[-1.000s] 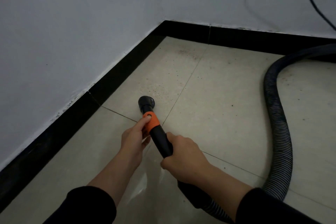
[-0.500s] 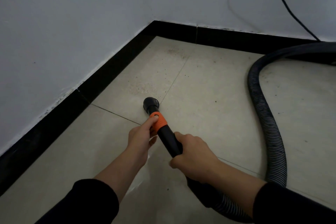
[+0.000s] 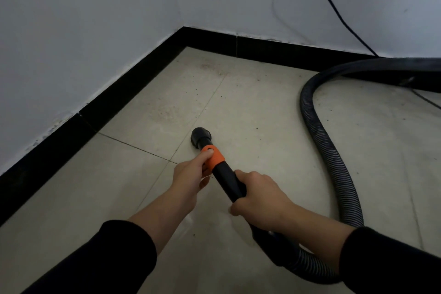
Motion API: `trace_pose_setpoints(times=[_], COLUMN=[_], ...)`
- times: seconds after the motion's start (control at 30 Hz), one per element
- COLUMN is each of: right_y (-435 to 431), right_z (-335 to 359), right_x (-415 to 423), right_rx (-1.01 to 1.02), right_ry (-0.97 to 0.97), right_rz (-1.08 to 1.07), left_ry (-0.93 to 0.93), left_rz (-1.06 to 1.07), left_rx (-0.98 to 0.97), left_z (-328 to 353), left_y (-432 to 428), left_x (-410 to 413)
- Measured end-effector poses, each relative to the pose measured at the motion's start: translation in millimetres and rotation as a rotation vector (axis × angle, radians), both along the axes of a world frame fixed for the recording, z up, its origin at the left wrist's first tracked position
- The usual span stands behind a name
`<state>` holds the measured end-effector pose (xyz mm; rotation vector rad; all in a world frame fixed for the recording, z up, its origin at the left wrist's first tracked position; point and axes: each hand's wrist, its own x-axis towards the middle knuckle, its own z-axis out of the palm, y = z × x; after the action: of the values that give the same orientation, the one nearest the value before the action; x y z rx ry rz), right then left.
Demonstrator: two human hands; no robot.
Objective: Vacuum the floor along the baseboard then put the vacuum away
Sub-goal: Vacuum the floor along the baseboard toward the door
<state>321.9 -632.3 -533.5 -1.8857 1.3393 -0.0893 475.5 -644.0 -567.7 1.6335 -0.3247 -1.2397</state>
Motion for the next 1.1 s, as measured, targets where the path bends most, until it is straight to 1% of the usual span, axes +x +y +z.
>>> trace_pose_setpoints(times=[0.1, 0.17, 0.23, 0.53, 0.83, 0.97, 1.1], right_y=[2, 27, 28, 30, 45, 47, 44], right_z=[4, 23, 18, 18, 23, 24, 20], right_x=[-8, -73, -81, -94, -119, -117, -105], right_rx=[0.02, 0.016, 0.014, 0.023, 0.054, 0.068, 0.047], right_ry=[0.021, 0.067, 0.06, 0.08, 0.082, 0.069, 0.058], right_rz=[-0.001, -0.061, -0.059, -0.063, -0.056, -0.027, -0.018], left_ry=[-0.013, 0.03, 0.029, -0.007, -0.022, -0.029, -0.031], left_rz=[-0.017, -0.129, -0.136, -0.248, -0.337, -0.337, -0.291], left_rx=[0.0, 0.029, 0.02, 0.095, 0.129, 0.141, 0.14], left_z=[-1, 15, 14, 11, 13, 14, 14], left_y=[0, 19, 21, 14, 30, 34, 31], left_x=[-7, -73, -82, -82, -97, -94, -85])
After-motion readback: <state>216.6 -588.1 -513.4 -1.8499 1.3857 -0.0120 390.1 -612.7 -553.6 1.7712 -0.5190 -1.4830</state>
